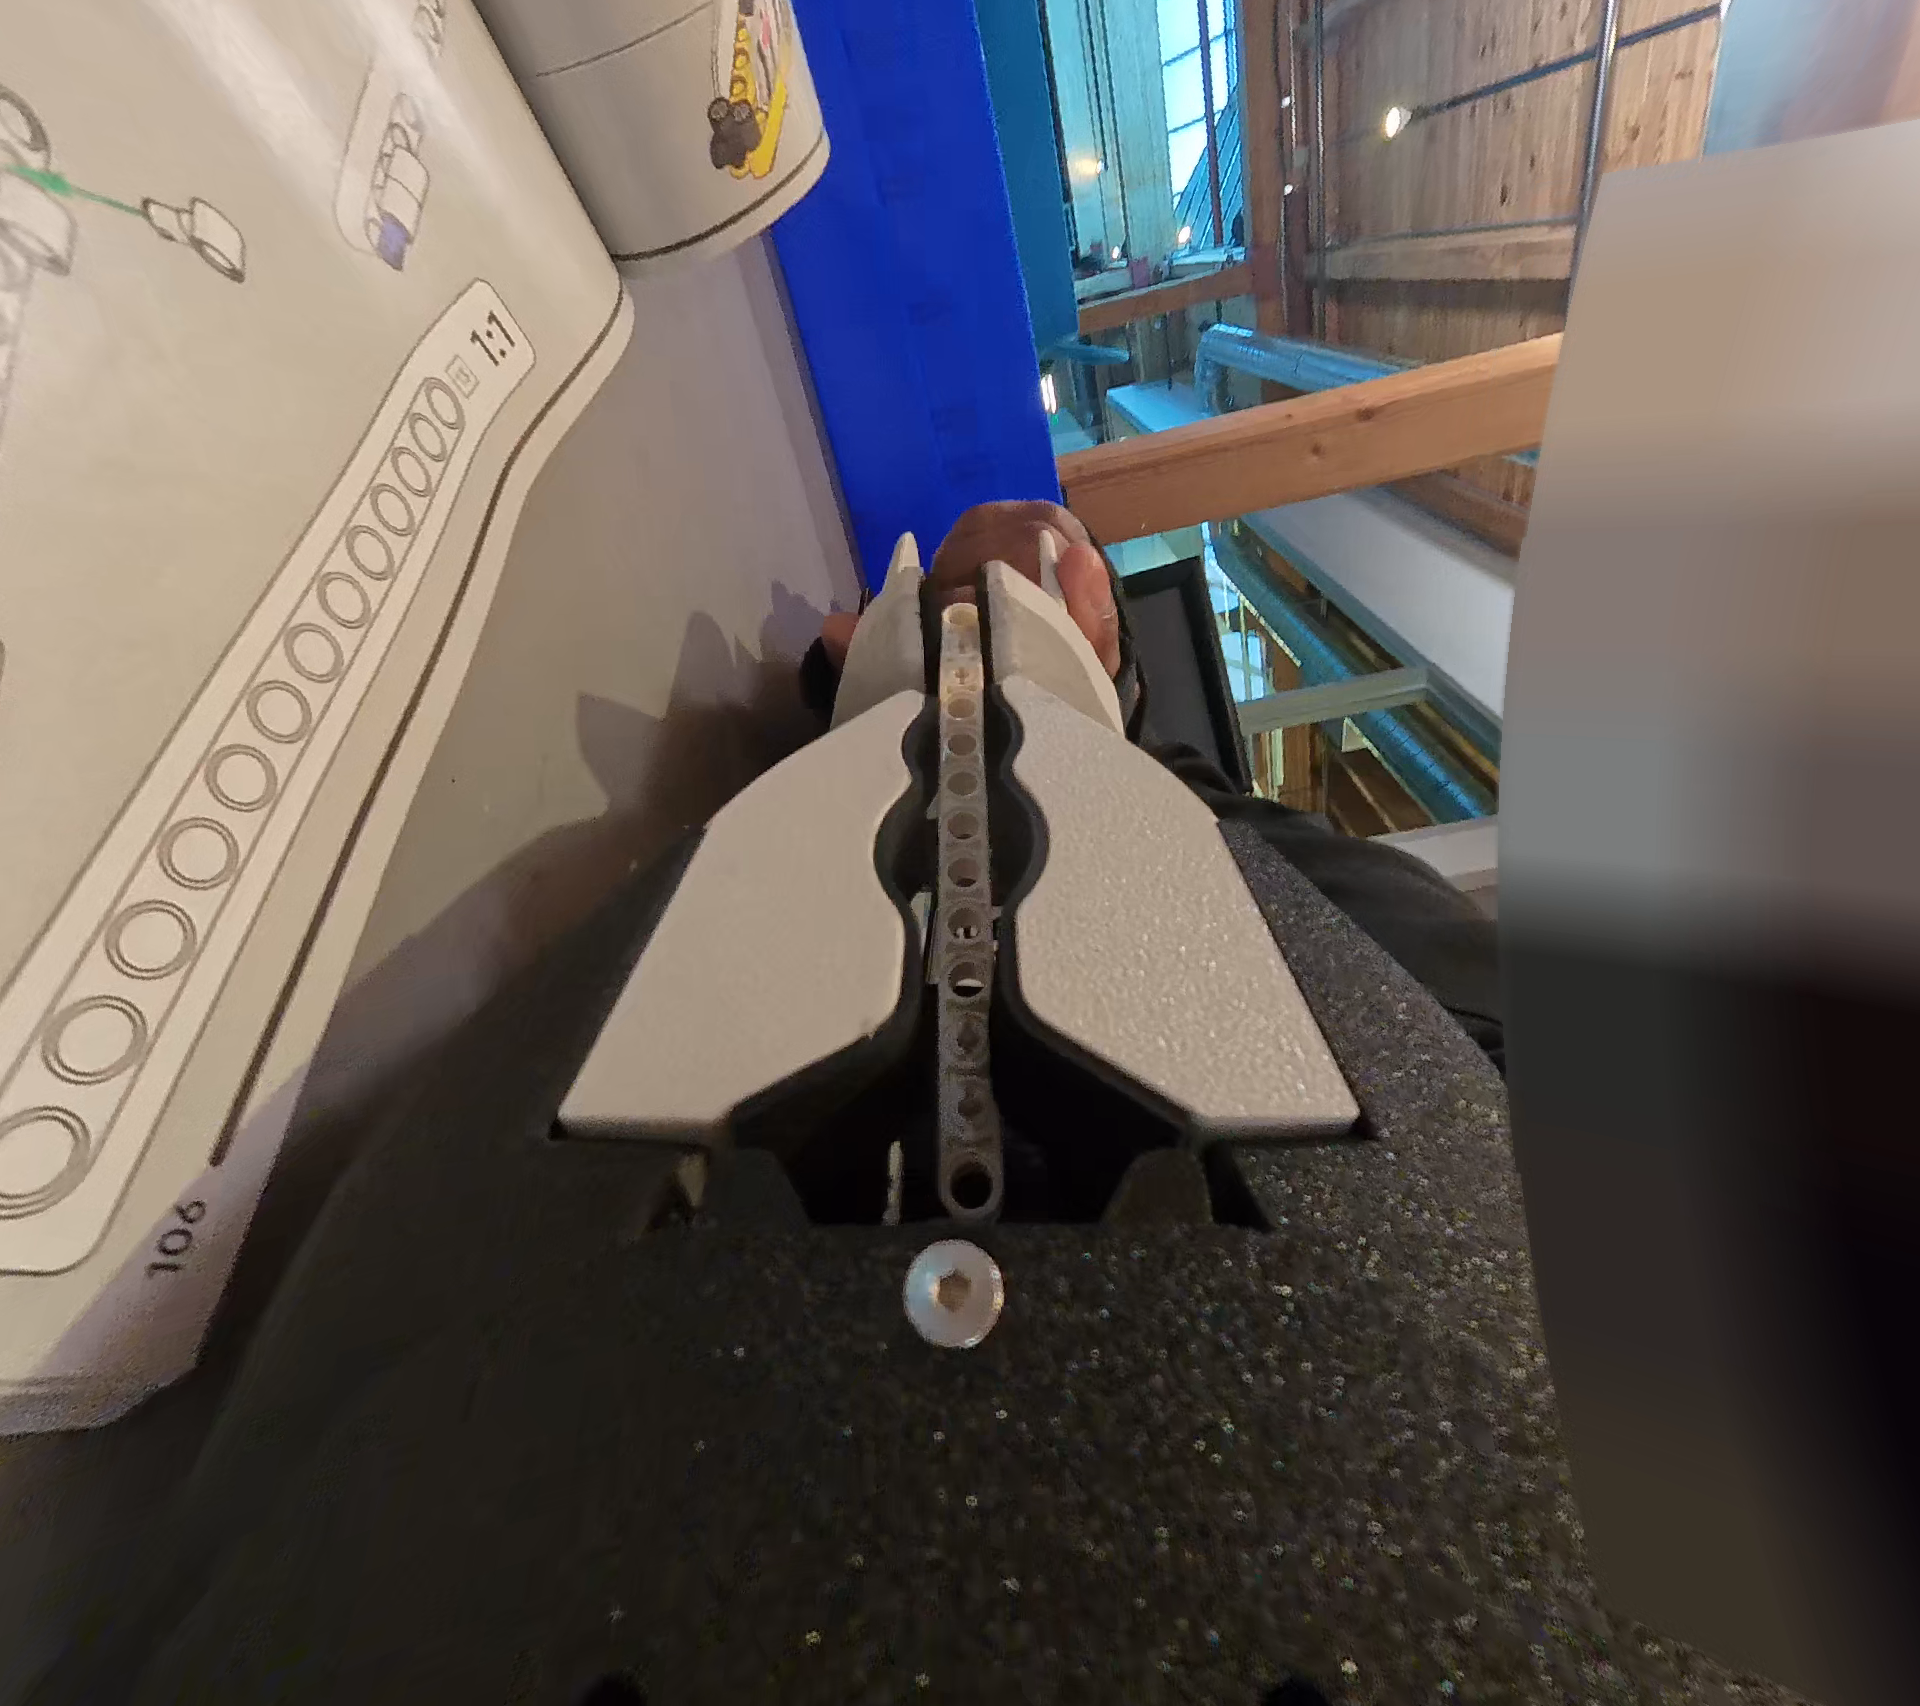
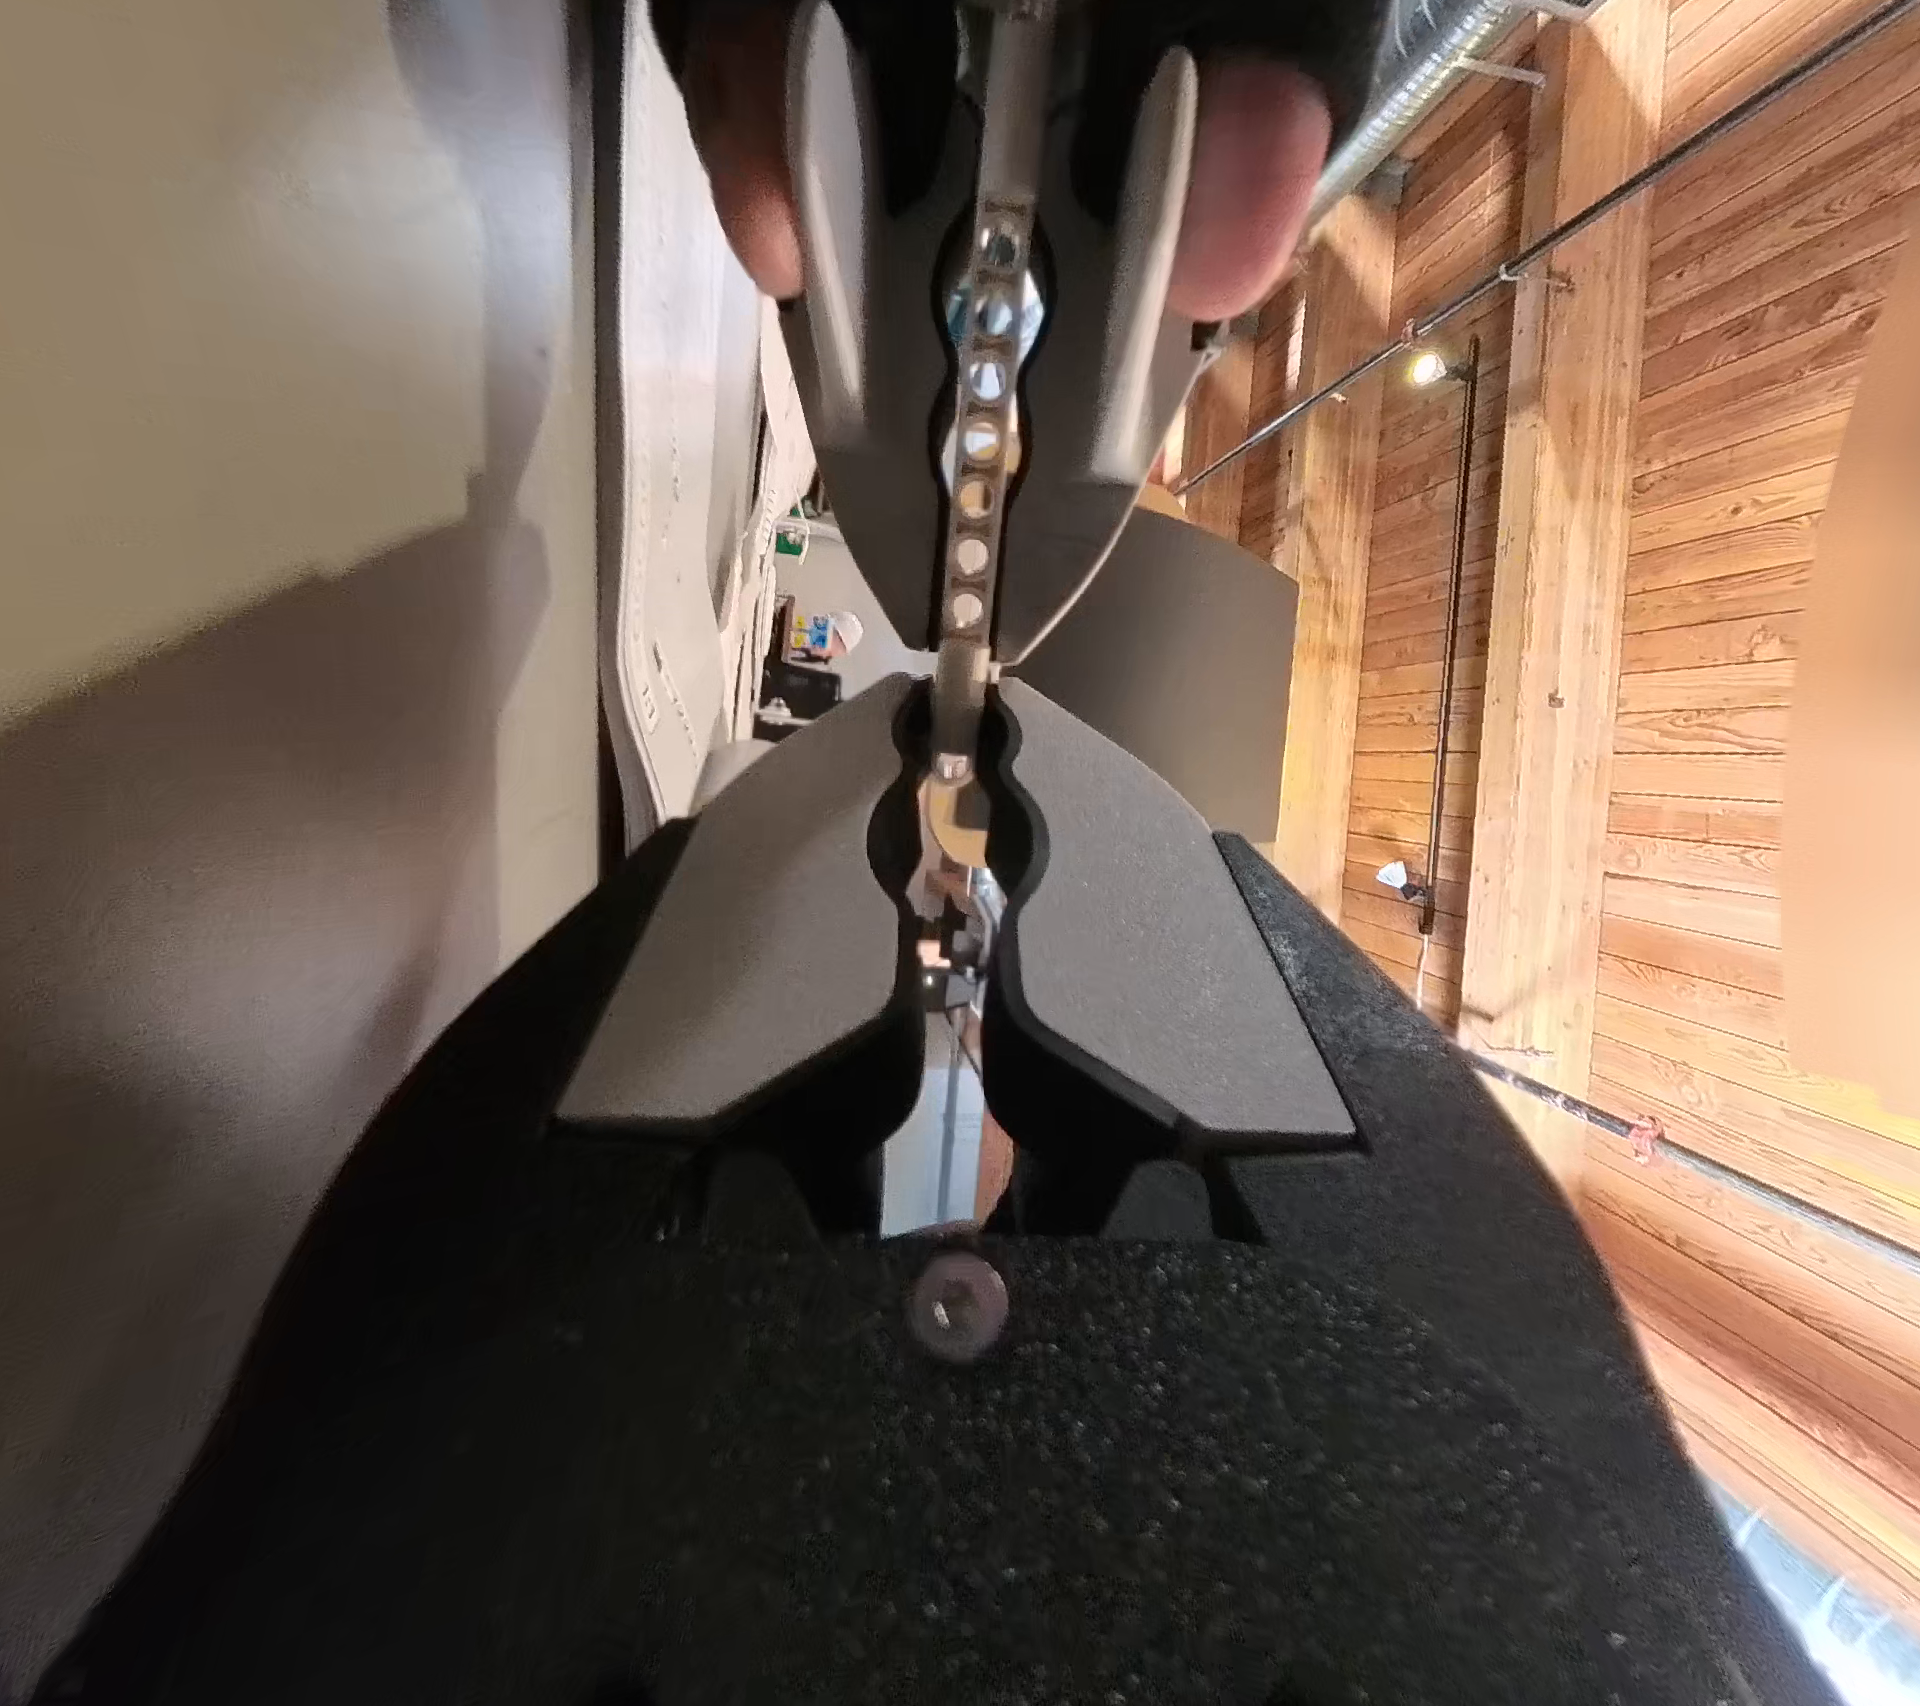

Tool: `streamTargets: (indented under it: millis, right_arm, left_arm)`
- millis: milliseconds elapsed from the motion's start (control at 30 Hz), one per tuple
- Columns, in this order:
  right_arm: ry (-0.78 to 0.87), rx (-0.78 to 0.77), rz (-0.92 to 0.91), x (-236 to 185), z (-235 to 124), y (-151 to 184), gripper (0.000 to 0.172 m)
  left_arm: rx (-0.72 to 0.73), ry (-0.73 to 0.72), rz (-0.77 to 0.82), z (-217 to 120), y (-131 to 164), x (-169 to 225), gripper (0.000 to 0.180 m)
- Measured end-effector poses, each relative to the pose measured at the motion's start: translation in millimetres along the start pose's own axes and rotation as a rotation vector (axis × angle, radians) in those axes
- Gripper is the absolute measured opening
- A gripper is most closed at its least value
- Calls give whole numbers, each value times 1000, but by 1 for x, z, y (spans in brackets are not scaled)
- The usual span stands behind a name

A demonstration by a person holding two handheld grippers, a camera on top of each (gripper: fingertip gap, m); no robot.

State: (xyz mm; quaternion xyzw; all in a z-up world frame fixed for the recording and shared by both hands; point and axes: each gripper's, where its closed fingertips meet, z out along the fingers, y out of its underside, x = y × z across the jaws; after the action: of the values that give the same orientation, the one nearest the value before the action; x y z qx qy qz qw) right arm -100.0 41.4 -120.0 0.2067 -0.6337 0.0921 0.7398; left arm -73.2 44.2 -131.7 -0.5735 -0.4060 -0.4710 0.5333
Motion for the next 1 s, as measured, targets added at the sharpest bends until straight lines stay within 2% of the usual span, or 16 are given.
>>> streamTargets:
  millis: [167, 200, 233, 300, 400, 567, 700, 767, 933, 1000]
  right_arm:
    - [-1, -7, -24, -1, -5, -4, 8]
    - [18, 21, -28, 2, -10, -10, 8]
    - [24, 64, -33, 4, -18, -19, 8]
    - [1, 31, -35, 0, -21, -15, 8]
    - [-34, 32, -6, -5, -18, -12, 8]
    - [-56, 34, 39, -6, -16, -4, 8]
    - [-66, 56, 32, -9, -16, -5, 7]
    - [-65, 57, 22, -10, -16, -4, 7]
    - [-63, 80, 9, -11, -16, -3, 8]
    - [-45, 113, -12, -9, -19, -8, 8]
  left_arm:
    - [90, 20, -67, -6, -9, -2, 7]
    - [156, 2, -71, -11, -17, -5, 0]
    - [347, -21, -26, -33, -43, -6, 0]
    - [417, -78, 79, -54, -56, -4, 0]
    - [214, -97, 151, -30, -24, 0, 0]
    - [90, -50, 196, -20, -9, 7, 0]
    - [56, -95, 253, -22, -11, 4, 1]
    - [19, -138, 307, -27, -13, 1, 6]
    - [-132, -221, 408, -43, -10, -6, 24]
    - [-237, -226, 433, -41, -2, -8, 27]
